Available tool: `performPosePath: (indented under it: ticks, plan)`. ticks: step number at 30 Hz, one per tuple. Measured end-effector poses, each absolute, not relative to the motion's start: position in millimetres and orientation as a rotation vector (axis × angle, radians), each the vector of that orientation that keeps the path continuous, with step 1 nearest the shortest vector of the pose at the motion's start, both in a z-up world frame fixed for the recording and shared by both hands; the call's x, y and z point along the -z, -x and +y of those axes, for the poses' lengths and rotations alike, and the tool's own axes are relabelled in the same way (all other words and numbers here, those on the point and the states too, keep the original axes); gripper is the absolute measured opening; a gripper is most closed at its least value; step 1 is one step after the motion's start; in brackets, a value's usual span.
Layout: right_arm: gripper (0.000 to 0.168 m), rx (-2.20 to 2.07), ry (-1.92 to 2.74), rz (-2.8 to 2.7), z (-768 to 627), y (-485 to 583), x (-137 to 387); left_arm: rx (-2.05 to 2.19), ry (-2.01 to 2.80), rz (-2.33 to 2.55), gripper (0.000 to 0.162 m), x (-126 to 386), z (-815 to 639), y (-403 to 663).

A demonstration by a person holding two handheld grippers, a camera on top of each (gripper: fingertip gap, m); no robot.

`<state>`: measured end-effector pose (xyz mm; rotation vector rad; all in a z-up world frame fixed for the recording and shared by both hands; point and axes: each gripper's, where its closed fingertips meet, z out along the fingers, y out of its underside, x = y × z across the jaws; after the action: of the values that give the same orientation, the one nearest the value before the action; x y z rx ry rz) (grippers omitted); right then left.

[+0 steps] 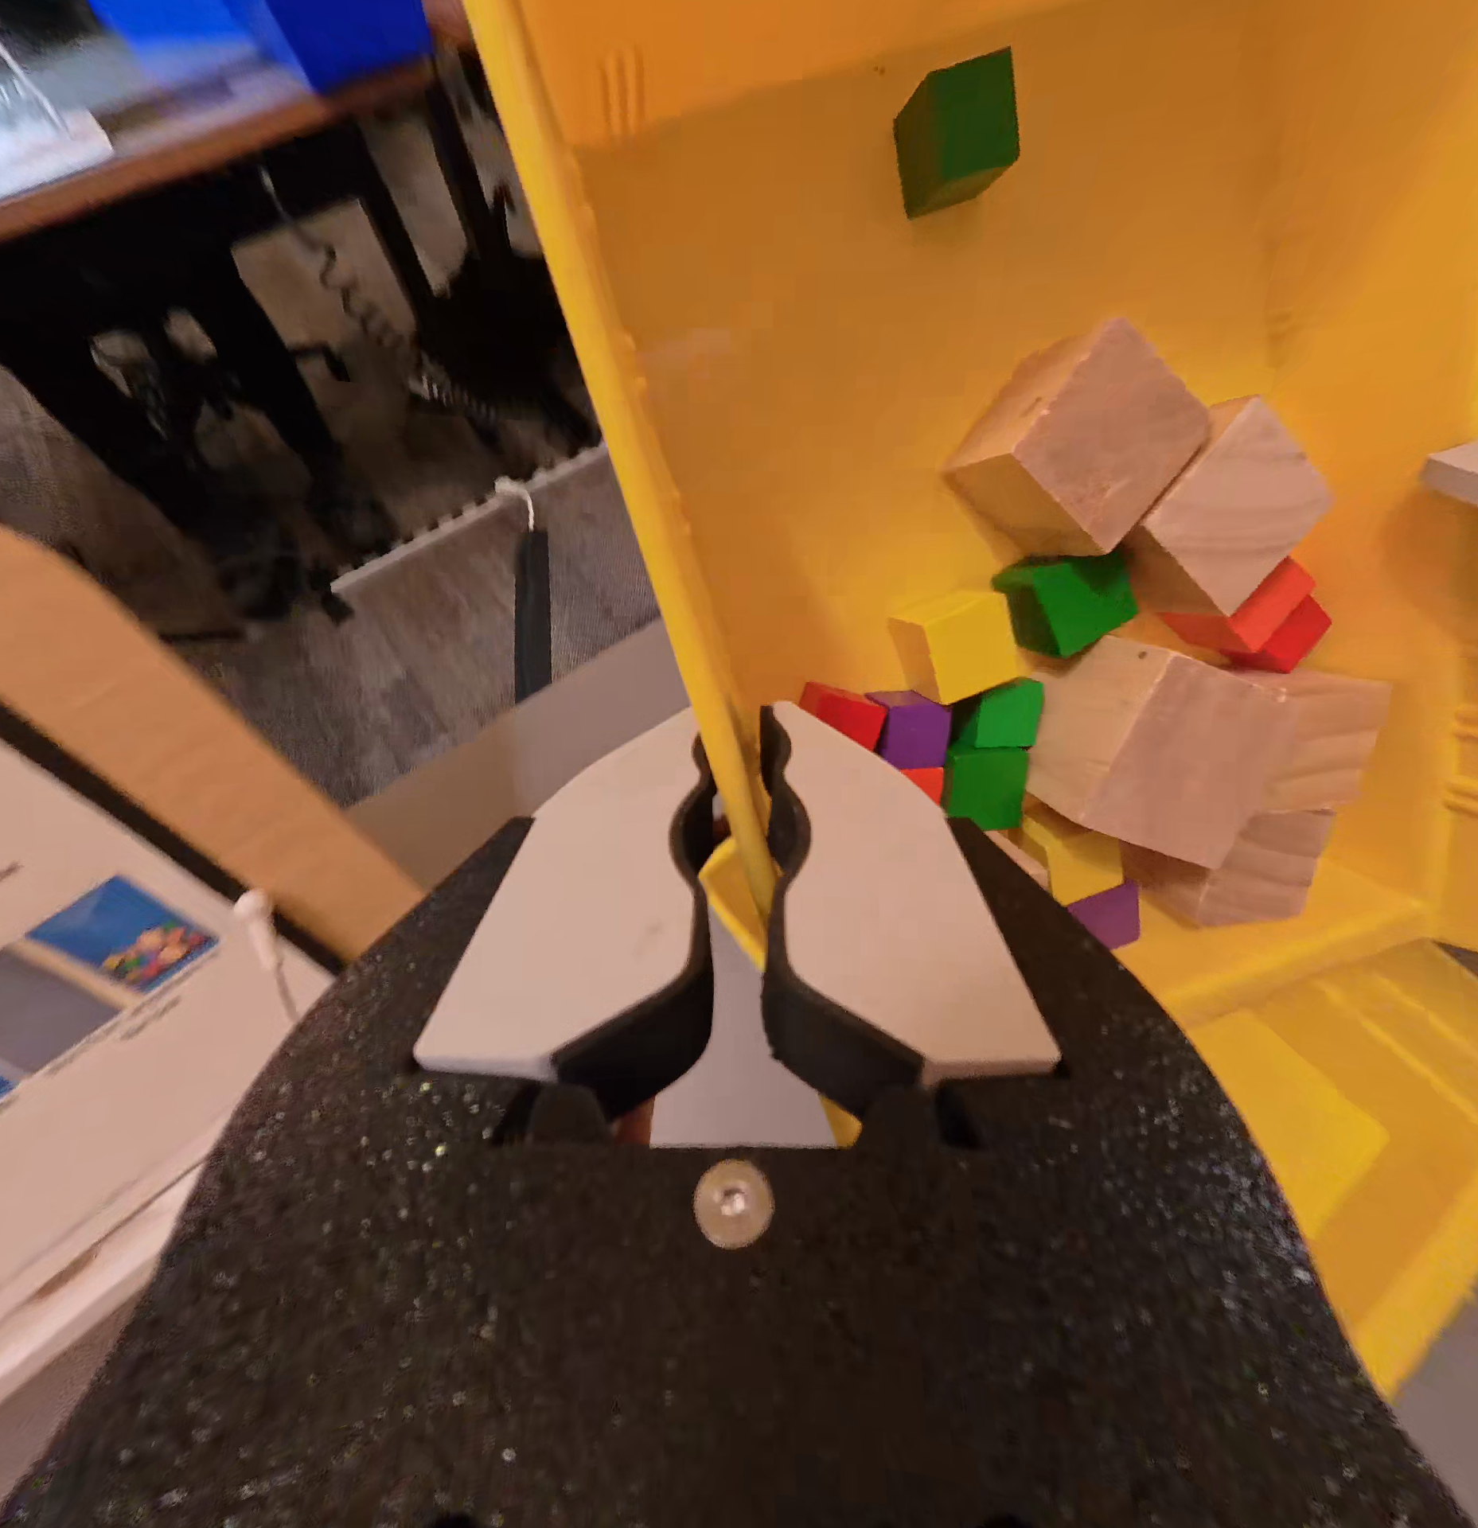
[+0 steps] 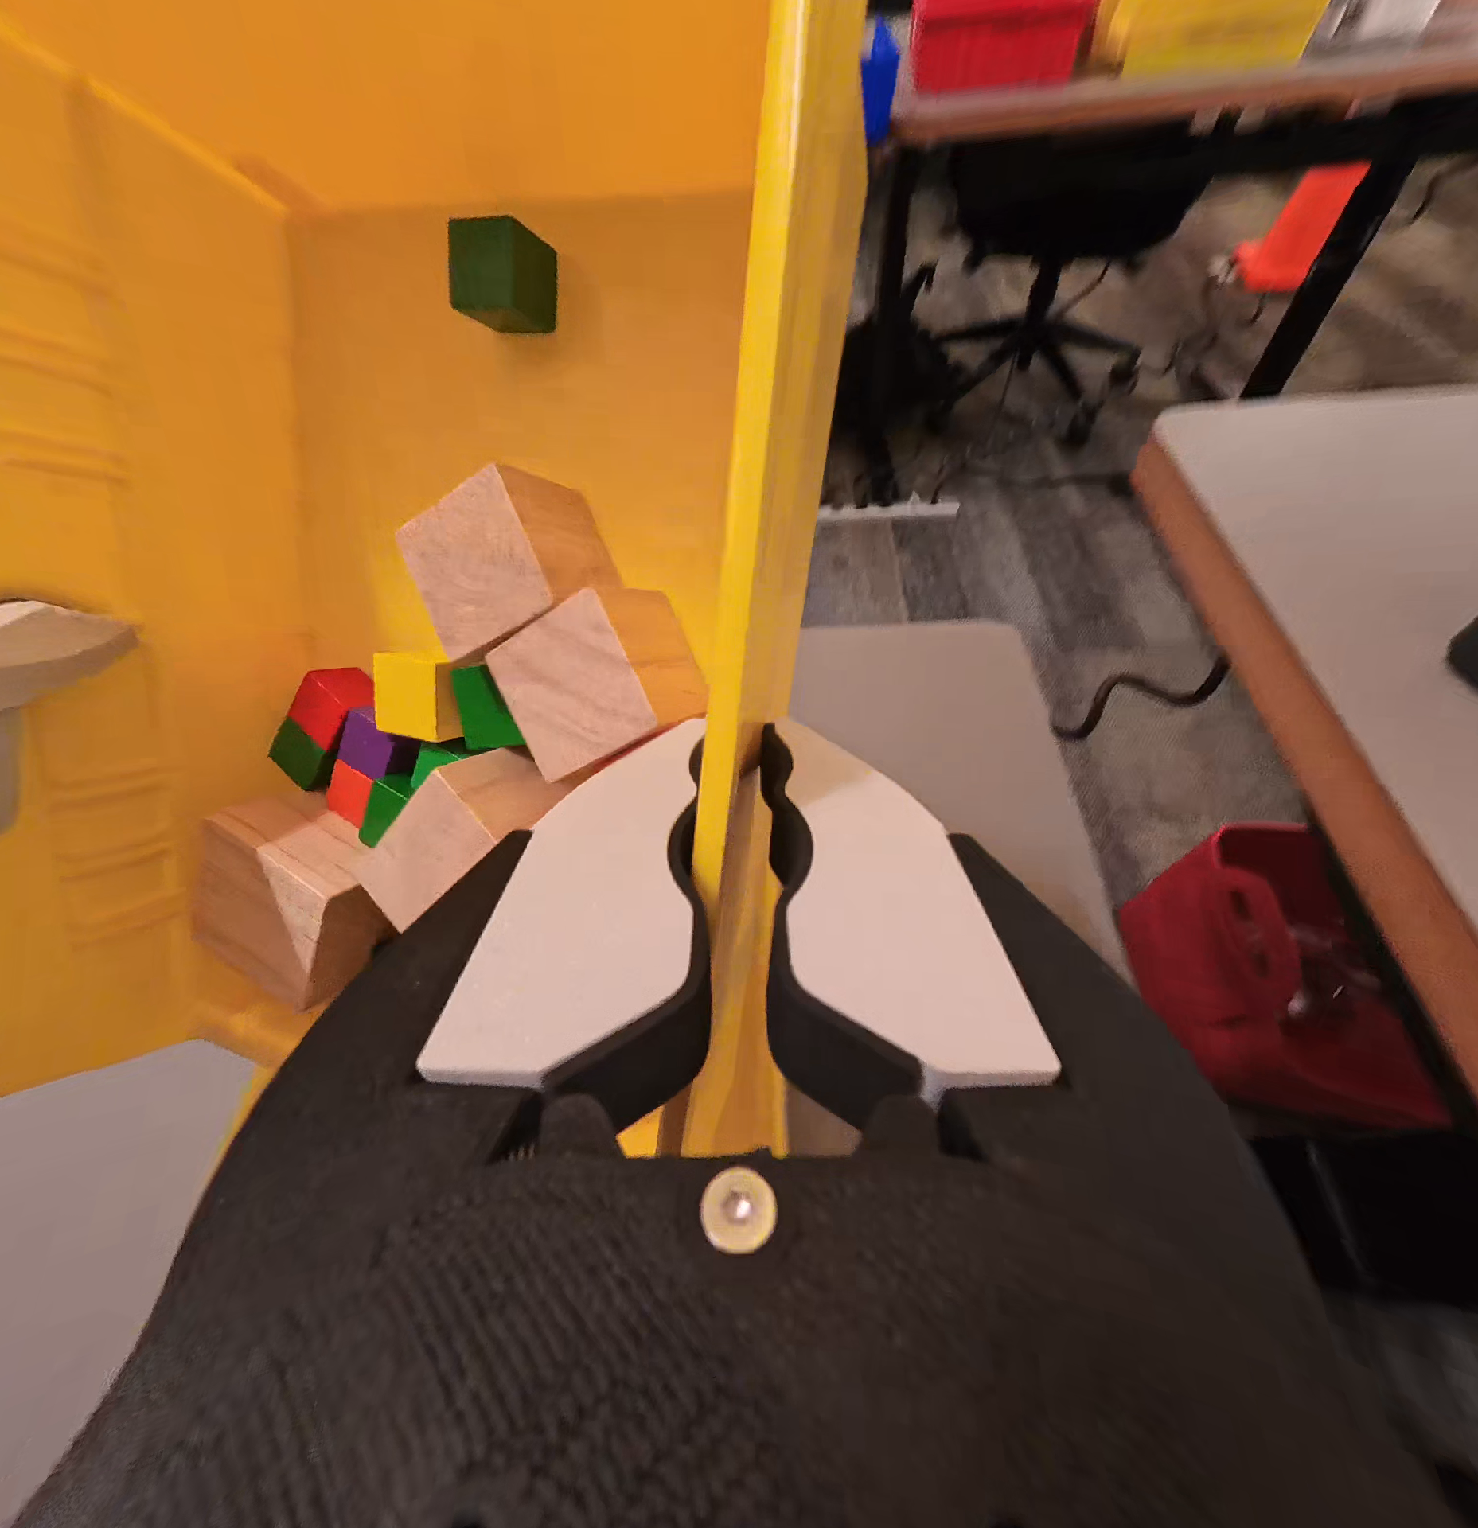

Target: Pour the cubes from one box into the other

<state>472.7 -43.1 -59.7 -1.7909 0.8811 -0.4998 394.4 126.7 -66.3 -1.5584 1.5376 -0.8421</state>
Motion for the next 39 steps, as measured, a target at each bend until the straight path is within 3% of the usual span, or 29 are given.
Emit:
performPosePath:
  ticks: [1, 14, 39]
  plan:
    - [0.010, 0.540, 1.775, 0.844, -45, -477, 59, 0.871, 1.526, 1.505, 0.007, 67, 125, -400]
    - [0.010, 0.606, 1.516, 0.732, -57, -496, 56, 1.007, 1.164, 1.276, 0.007, 57, 111, -422]
    - [0.010, 0.646, 1.272, 0.576, -53, -480, 44, 1.054, 0.965, 1.038, 0.007, 41, 110, -396]
